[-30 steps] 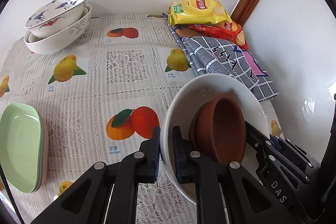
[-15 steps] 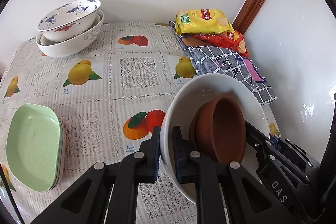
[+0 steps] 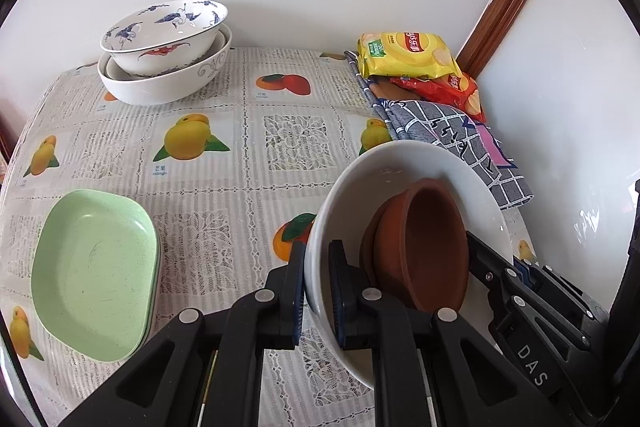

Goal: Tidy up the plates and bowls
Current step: 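Lift the white bowl with both grippers and carry it toward the light green plate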

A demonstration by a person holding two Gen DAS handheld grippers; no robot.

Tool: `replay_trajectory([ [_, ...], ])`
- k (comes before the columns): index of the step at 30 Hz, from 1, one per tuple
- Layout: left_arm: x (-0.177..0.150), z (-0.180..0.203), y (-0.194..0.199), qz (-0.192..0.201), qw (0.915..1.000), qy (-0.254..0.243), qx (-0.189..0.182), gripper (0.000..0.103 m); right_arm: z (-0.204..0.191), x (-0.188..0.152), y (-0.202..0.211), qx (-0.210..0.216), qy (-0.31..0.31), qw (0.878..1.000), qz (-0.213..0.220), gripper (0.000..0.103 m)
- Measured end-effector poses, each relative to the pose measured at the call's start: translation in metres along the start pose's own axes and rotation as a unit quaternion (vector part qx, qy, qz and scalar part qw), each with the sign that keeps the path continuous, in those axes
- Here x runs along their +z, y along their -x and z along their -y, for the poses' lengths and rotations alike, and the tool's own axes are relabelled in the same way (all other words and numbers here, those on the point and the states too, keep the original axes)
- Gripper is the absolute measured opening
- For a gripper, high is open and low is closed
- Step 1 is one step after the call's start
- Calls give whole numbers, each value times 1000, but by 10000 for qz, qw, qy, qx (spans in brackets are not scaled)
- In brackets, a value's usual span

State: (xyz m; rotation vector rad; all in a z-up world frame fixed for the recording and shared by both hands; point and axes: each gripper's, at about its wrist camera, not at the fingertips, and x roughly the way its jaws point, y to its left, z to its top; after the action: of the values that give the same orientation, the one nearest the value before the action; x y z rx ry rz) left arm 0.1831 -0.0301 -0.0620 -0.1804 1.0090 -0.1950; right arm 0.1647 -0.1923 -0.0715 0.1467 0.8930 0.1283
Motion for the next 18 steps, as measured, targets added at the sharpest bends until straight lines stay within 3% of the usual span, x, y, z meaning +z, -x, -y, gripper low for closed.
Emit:
replay_trajectory([
  [18,-4,-40,18,95,9996,228,105,11,-45,-1,-2,138,243,9996,37,10],
])
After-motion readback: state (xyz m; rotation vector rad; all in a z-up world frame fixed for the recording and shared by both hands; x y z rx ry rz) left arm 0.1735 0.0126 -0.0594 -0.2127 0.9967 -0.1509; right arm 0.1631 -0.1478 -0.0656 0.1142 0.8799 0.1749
